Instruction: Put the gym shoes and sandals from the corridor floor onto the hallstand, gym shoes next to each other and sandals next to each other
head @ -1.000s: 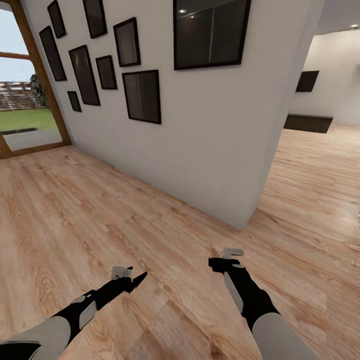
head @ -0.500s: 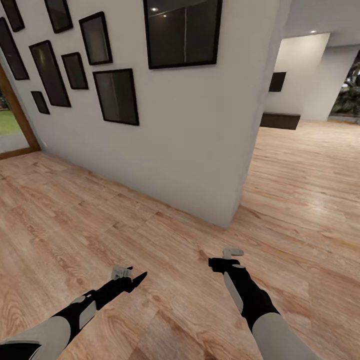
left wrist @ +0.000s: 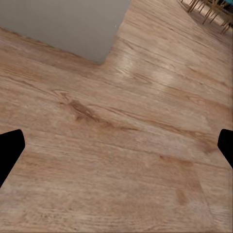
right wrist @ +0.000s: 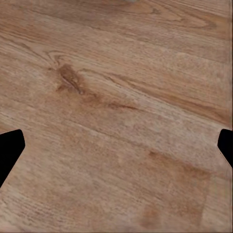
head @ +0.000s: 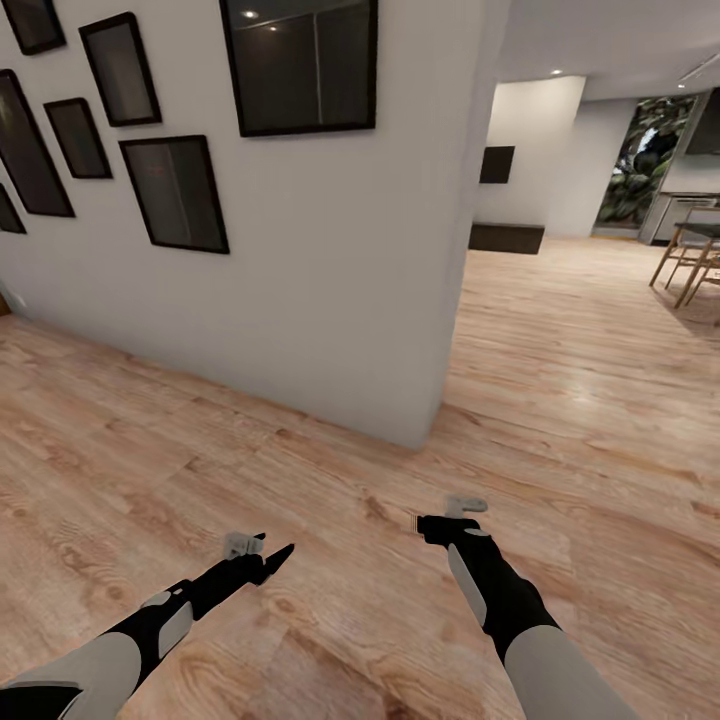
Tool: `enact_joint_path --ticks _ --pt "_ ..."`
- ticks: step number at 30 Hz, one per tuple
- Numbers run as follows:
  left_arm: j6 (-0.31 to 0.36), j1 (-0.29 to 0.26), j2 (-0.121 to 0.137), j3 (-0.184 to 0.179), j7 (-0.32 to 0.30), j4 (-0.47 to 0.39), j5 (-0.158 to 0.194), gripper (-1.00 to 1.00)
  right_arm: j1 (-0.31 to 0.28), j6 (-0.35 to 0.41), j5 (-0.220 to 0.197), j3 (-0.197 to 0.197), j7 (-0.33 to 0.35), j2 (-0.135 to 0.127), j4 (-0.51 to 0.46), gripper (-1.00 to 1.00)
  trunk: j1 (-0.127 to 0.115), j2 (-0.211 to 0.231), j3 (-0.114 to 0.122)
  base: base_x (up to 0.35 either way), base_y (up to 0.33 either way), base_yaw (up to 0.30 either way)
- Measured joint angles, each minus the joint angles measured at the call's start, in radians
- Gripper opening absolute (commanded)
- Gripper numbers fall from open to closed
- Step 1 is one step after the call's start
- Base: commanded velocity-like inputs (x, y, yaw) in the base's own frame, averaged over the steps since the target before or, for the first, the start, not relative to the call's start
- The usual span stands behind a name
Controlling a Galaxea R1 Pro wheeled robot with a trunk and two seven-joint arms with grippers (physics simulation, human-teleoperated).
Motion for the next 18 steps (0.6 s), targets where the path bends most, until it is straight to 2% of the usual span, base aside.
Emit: enact_joint_path --ticks 18 --pt "0.001 0.000 0.000 0.000 0.000 0.000 0.000 1.00 0.000 0.000 0.000 0.000 0.000 0.000 0.000 1.00 0.000 0.000 0.000 0.000 0.000 -0.265"
